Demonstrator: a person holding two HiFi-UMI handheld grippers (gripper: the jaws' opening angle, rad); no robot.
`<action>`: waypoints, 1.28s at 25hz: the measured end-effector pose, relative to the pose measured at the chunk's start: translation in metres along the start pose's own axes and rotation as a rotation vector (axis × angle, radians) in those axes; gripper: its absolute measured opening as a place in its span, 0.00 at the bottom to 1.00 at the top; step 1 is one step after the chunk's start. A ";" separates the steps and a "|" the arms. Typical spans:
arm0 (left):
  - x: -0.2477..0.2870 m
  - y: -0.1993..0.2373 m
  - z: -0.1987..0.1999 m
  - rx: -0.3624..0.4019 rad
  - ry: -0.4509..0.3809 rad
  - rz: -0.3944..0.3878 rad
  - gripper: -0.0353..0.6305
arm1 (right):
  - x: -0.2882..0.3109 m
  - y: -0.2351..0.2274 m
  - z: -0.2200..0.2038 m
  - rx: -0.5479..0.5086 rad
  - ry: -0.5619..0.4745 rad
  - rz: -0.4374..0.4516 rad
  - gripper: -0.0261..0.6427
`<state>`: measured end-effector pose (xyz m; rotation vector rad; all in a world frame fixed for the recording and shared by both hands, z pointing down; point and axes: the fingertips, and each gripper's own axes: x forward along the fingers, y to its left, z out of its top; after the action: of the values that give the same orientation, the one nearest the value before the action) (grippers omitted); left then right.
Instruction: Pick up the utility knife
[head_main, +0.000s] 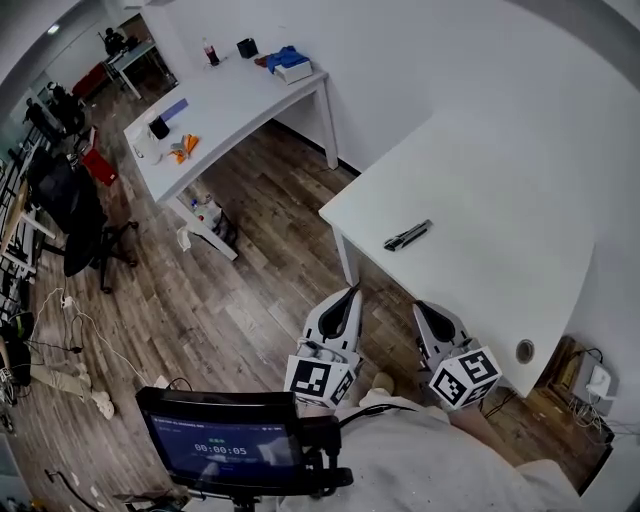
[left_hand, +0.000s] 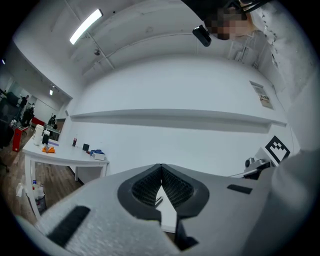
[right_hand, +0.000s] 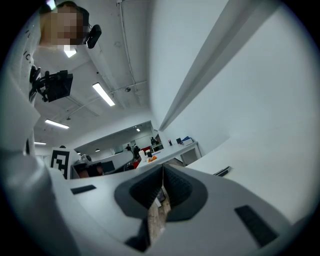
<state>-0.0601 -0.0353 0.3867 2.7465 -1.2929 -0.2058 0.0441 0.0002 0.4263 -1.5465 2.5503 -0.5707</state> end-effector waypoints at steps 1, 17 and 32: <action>0.006 0.000 -0.002 0.004 0.001 0.001 0.06 | 0.002 -0.005 0.001 0.003 0.000 0.004 0.05; 0.026 0.008 -0.022 0.032 0.058 0.060 0.06 | 0.017 -0.042 -0.005 0.063 0.038 0.045 0.05; 0.113 0.030 -0.034 0.042 0.065 -0.018 0.06 | 0.067 -0.111 -0.004 0.073 0.161 0.040 0.05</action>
<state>-0.0058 -0.1407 0.4151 2.7750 -1.2714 -0.0915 0.1033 -0.1023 0.4778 -1.4786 2.6360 -0.8041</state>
